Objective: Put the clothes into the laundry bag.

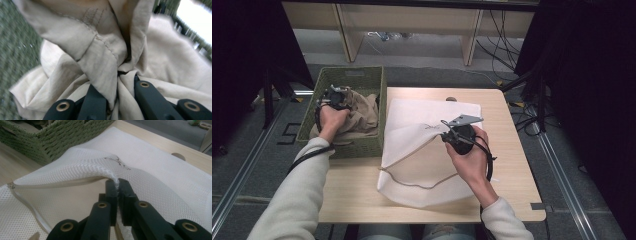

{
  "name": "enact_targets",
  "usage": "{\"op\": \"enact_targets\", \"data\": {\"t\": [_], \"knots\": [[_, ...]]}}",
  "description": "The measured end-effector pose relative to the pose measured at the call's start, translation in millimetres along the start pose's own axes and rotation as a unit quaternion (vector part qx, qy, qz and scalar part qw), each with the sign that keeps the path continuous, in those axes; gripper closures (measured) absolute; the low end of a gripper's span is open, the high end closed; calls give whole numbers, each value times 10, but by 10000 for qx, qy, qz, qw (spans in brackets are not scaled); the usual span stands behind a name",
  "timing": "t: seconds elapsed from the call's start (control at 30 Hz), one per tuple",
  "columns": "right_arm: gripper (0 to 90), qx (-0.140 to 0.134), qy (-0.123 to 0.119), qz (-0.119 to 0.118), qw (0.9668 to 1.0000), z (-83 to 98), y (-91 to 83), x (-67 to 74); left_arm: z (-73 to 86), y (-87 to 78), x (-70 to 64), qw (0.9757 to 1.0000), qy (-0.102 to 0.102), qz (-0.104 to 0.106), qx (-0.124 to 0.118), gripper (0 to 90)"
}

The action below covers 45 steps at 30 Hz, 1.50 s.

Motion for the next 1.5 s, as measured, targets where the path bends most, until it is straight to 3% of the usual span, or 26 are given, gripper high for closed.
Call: {"op": "enact_targets", "data": {"t": [0.13,0.23,0.27,0.3,0.33,0.4,0.47,0.5,0.57,0.6,0.67,0.7,0.8,0.83,0.87,0.9,0.93,0.97,1.03,1.1,1.13,1.23,1.27,1.3,1.33,1.5], "knots": [[877,17,21,-12,10000,2,-5,8,-108,-133,25,9989,-148,108,-431,837],[877,-18,-40,46,10000,-1,-3,-2,-192,-242,40,9947,-391,265,-910,837],[877,-14,19,9,10000,2,0,9,-192,-242,40,9947,-391,265,-910,837],[877,-18,-15,7,10000,0,1,3,-226,-302,50,9915,-580,346,-1112,837],[877,-18,-15,7,10000,0,1,3,-226,-302,50,9915,-580,346,-1112,837],[877,-19,24,8,10000,1,1,8,-284,-412,74,9859,-753,421,-1435,837],[877,-22,-25,6,10000,0,3,1,-304,-451,82,9840,-773,421,-1547,837],[877,-26,-7,10,10000,1,2,3,-343,-531,101,9803,-778,410,-1768,837],[878,-23,79,10,10000,3,1,15,-377,-610,119,9764,-781,402,-1972,837],[878,-23,79,10,10000,3,1,15,-377,-610,119,9764,-781,402,-1972,837],[877,-28,33,20,10000,2,1,9,-399,-688,131,9731,-793,406,-2125,837],[877,-32,50,23,10000,3,1,11,-417,-762,142,9691,-799,423,-2294,837],[878,-52,-2,11,10000,2,5,5,-425,-839,148,9659,-868,447,-2399,837],[878,-61,4,11,10000,2,6,5,-438,-909,154,9614,-920,485,-2548,837],[878,-63,10,10,10000,2,7,6,-438,-909,154,9614,-920,485,-2548,837],[878,-60,-2,10,10000,2,7,4,-452,-978,161,9577,-922,491,-2680,837],[878,-60,-2,10,10000,2,7,4,-452,-978,161,9577,-922,491,-2680,837],[878,-49,-111,44,9999,4,1,-9,-463,-1037,154,9539,-974,518,-2792,837],[878,-59,-90,45,9999,2,2,-7,-469,-1065,148,9521,-991,543,-2840,837],[878,-66,-85,60,9999,3,1,-6,-483,-1152,136,9470,-1022,588,-2989,837],[878,-66,-85,60,9999,3,1,-6,-483,-1152,136,9470,-1022,588,-2989,837],[878,-69,-45,52,10000,3,2,-5,-503,-1290,128,9397,-934,626,-3229,837],[878,-69,-45,52,10000,3,2,-5,-503,-1290,128,9397,-934,626,-3229,837],[878,-71,50,9,10000,5,8,8,-512,-1361,134,9368,-811,588,-3351,837],[878,-71,50,9,10000,5,8,8,-512,-1361,134,9368,-811,588,-3351,837],[878,-94,88,-6,9999,7,7,10,-500,-1518,108,9298,-658,616,-3569,837]]}}
Point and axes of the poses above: each handheld gripper's, and its own axes: y roughly forward along the jaws, z roughly out of its underside, x roughly to its left, the point moved 3 cm from there along y, roughly forward along the jaws, and after that the axes turned 10 degrees about -z, right-handed, at the moved point
